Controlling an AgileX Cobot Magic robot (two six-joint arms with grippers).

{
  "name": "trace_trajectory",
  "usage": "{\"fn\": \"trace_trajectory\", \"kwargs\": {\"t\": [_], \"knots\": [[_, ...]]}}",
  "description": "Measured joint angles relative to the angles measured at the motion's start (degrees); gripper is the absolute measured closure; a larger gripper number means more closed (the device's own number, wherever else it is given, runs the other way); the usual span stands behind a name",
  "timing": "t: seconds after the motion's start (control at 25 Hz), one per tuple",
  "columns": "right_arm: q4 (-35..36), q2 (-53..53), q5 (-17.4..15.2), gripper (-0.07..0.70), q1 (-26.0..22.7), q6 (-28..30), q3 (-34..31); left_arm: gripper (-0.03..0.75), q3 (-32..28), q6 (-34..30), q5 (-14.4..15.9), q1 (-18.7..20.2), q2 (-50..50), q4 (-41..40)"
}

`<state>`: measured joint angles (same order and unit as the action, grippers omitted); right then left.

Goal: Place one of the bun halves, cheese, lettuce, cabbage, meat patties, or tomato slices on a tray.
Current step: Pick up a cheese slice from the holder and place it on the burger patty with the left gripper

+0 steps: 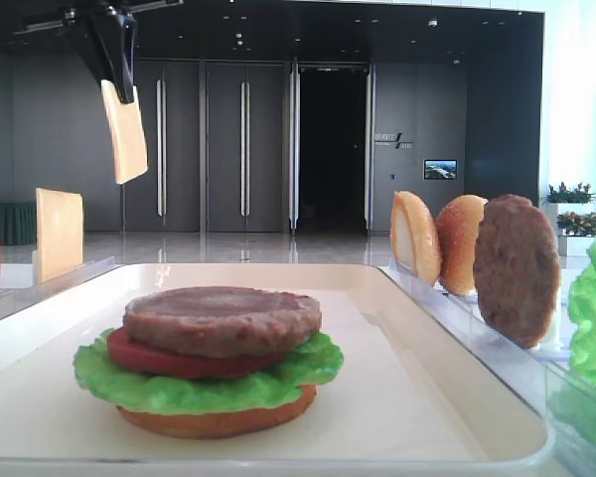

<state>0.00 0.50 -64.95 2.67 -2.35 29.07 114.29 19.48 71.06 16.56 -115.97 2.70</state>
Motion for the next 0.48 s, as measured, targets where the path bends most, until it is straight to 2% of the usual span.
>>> {"fn": "trace_trajectory", "kwargs": {"t": [0.48], "knots": [[0.0, 0.0, 0.0, 0.045, 0.0, 0.0, 0.0, 0.695, -25.71, -0.48, 0.0, 0.9, 23.57, -0.15]]}}
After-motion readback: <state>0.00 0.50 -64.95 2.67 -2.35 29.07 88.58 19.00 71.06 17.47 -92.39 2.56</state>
